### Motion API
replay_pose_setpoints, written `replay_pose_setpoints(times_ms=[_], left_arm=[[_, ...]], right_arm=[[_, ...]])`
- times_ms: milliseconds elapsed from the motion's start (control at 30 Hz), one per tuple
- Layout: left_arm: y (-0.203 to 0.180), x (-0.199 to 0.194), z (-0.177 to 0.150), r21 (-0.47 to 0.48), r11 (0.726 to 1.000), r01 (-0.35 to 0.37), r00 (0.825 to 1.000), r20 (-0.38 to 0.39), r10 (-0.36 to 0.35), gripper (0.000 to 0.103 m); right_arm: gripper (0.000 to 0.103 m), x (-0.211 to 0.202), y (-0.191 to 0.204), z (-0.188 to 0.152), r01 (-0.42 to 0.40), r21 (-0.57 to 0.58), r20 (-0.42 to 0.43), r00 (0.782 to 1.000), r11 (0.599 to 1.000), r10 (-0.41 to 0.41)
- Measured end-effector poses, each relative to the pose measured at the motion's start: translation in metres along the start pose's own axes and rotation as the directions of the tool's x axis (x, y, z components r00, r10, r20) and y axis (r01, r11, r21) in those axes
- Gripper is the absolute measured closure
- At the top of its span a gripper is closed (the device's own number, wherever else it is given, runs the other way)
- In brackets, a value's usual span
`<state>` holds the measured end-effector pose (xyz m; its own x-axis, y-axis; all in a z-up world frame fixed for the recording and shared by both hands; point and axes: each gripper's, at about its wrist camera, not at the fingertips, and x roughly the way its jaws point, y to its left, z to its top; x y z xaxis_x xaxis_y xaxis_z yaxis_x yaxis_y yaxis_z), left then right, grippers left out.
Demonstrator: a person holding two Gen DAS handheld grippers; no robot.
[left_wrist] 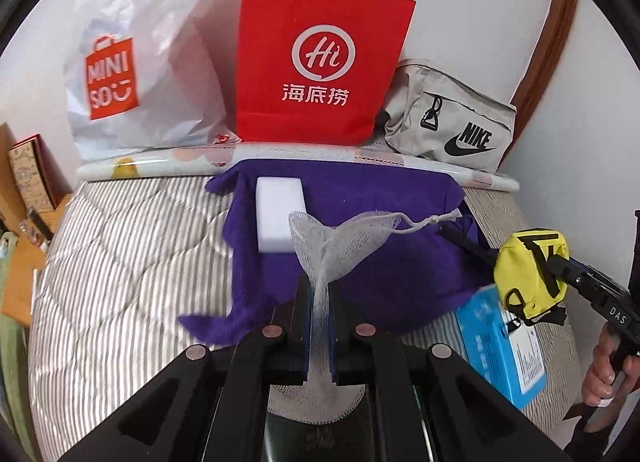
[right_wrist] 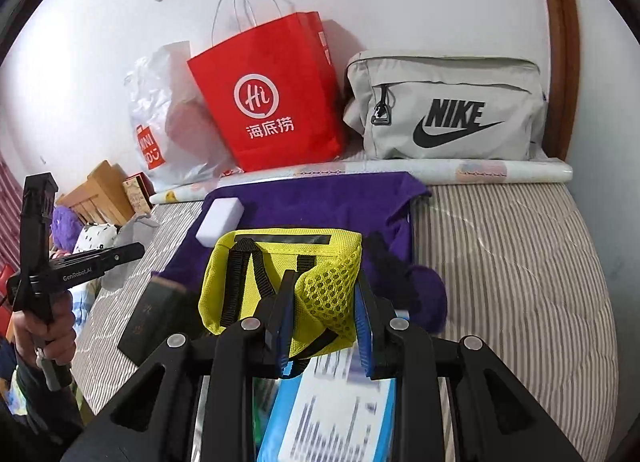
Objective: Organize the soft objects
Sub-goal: 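Carry the mesh bag with the left tool while the right tool carries the yellow pouch to the towel, then release the mesh bag from the left tool while the right tool releases the pouch onto the towel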
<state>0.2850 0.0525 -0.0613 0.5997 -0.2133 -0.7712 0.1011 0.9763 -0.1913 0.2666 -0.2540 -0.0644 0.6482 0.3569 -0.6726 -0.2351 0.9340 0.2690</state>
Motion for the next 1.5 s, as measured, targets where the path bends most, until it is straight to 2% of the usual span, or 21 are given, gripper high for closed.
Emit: replay_pose_setpoints(times_ms=[167,500,767,1000,1067,1200,1233,1333,1400,1500], left_arm=[[0.005,0.029,0.014,-0.021,0.999,0.039,0.998,-0.057,-0.04,0.096],[0.011,0.073,0.028,-0.003,0.999,0.042,0.991,-0.126,-0.042,0.096],[0.021,0.097,0.024,-0.031,0.999,0.042,0.986,-0.163,-0.046,0.096],[0.025,0.105,0.022,-0.027,0.998,0.053,0.983,-0.175,-0.057,0.095],[0.026,0.107,0.023,-0.025,0.998,0.05,0.981,-0.188,-0.054,0.087],[0.028,0.107,0.024,-0.021,0.999,0.043,0.982,-0.183,-0.046,0.058],[0.027,0.106,0.024,-0.012,0.999,0.034,0.983,-0.179,-0.036,0.053],[0.025,0.102,0.025,0.009,1.0,0.025,0.986,-0.165,-0.023,0.044],[0.023,0.098,0.024,0.019,1.0,0.021,0.987,-0.159,-0.017,0.04],[0.023,0.092,0.024,0.025,1.0,-0.011,0.988,-0.151,0.014,0.039]], right_arm=[[0.076,0.029,-0.002,0.015,0.022,-0.017,-0.027,0.999,1.0,-0.022],[0.076,0.074,-0.007,0.042,0.027,-0.031,-0.071,0.997,0.999,-0.029],[0.076,0.114,-0.009,0.044,0.051,-0.067,-0.158,0.986,0.996,-0.061],[0.076,0.128,-0.018,0.042,0.068,-0.05,-0.197,0.977,0.996,-0.076],[0.075,0.134,-0.02,0.042,0.062,-0.039,-0.221,0.973,0.997,-0.069],[0.072,0.139,-0.023,0.042,0.046,-0.017,-0.249,0.967,0.999,-0.049],[0.067,0.14,-0.023,0.042,0.047,-0.019,-0.249,0.967,0.999,-0.05],[0.046,0.142,-0.023,0.042,0.064,-0.038,-0.256,0.964,0.997,-0.072],[0.044,0.141,-0.022,0.043,0.074,-0.045,-0.245,0.966,0.996,-0.083],[0.042,0.135,-0.023,0.045,0.082,-0.04,-0.237,0.967,0.996,-0.089]])
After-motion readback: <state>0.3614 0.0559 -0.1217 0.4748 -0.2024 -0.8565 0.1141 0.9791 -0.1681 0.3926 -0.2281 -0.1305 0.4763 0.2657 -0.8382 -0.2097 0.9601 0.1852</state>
